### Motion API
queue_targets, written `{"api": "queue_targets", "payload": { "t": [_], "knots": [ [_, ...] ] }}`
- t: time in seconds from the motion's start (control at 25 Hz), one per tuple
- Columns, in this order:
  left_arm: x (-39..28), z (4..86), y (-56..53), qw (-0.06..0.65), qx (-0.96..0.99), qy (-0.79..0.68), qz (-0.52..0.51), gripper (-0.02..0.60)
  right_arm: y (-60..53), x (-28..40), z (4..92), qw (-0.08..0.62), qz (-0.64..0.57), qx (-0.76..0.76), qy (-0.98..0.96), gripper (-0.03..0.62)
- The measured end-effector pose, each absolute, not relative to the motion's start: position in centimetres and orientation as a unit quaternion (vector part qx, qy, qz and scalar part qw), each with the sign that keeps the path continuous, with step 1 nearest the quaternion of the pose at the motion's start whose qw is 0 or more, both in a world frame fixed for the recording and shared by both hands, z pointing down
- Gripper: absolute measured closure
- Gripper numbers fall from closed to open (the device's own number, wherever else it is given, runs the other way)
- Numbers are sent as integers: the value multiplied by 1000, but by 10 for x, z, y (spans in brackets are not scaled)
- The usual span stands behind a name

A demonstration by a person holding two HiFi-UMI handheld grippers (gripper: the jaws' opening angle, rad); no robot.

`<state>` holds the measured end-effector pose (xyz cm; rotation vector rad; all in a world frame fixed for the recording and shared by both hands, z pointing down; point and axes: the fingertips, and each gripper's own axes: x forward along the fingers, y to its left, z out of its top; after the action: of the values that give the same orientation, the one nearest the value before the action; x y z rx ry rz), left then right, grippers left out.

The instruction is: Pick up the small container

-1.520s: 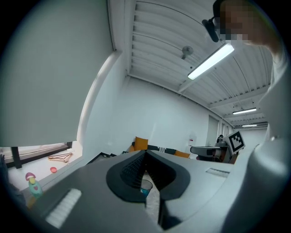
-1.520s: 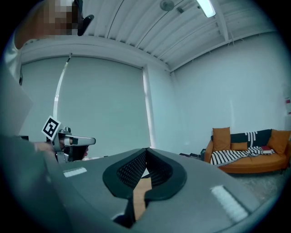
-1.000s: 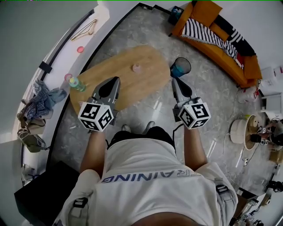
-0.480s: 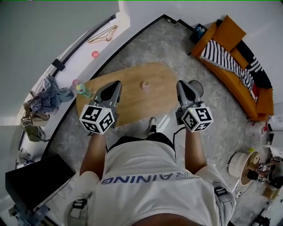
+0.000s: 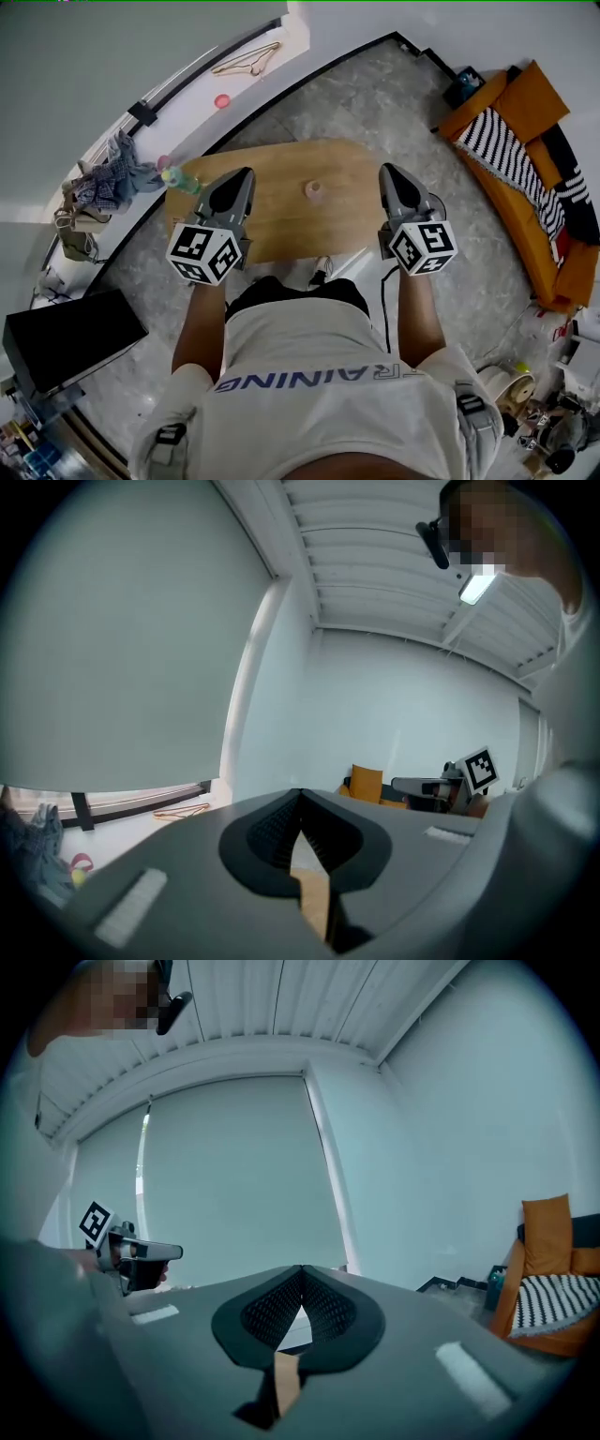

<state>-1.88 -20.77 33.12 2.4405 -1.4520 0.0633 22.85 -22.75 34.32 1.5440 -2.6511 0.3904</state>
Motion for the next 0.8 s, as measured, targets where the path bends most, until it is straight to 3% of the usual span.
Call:
{"api": "queue_targets", "payload": {
  "t": [0.8],
  "knots": [
    [-71, 329, -223, 138, 857, -496, 25, 581, -242, 160, 332, 33, 113, 500, -858, 580]
  ]
}}
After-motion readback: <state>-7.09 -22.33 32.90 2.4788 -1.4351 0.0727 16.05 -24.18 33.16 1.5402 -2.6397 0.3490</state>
